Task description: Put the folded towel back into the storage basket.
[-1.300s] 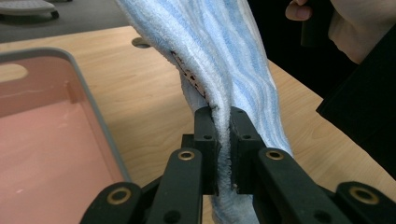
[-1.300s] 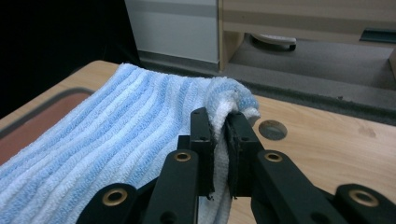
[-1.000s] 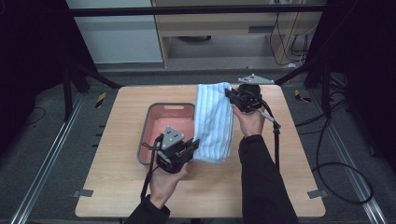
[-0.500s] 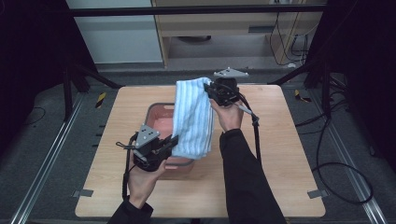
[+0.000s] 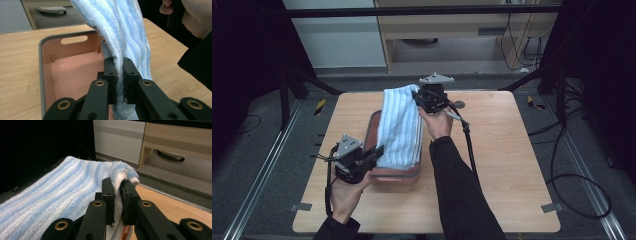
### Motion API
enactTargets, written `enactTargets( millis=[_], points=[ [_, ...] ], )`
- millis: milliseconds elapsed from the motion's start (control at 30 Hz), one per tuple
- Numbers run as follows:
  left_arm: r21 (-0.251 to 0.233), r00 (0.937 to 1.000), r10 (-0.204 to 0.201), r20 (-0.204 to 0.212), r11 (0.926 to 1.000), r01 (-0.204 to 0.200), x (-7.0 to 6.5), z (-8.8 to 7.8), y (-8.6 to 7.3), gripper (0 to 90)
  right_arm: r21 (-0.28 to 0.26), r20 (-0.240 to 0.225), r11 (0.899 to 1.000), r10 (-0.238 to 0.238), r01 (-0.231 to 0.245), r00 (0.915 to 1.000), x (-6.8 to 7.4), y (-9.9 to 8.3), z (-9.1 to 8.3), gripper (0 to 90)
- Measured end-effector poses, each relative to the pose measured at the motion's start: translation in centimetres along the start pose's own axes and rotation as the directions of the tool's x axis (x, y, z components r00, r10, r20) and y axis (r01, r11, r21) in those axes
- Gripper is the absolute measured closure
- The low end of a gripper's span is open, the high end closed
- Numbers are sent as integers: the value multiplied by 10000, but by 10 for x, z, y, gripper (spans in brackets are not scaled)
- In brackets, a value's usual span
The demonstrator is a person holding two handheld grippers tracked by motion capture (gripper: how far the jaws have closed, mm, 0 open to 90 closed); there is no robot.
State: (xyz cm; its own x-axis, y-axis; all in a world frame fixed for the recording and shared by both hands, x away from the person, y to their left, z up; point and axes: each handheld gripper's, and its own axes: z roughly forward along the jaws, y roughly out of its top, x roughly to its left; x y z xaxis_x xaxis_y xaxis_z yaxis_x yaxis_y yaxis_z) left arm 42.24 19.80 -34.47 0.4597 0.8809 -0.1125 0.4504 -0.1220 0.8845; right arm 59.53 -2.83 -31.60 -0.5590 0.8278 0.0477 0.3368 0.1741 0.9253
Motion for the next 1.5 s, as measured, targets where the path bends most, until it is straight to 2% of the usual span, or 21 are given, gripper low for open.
enactTargets(
  millis=[267, 633, 933, 1500],
  points=[
    [180, 9993, 129, -351, 9998, -123, 6, -1, -4, 837, -63, 13, 10000, 15, -15, 10000, 10, -4, 11, 832],
    [483, 9985, 145, -522, 9988, -120, 11, 7, -8, 837, -212, 121, 9997, 100, -97, 9999, 13, -15, 21, 832],
    [804, 9985, 115, -543, 9967, -71, 13, 20, -15, 837, 17, 167, 10000, 80, -80, 9998, 10, -25, 29, 832],
    [1528, 9976, 257, -648, 9881, -155, 12, 49, -34, 837, 635, 235, 9979, 122, -137, 9996, 3, -59, 45, 832]
  ],
)
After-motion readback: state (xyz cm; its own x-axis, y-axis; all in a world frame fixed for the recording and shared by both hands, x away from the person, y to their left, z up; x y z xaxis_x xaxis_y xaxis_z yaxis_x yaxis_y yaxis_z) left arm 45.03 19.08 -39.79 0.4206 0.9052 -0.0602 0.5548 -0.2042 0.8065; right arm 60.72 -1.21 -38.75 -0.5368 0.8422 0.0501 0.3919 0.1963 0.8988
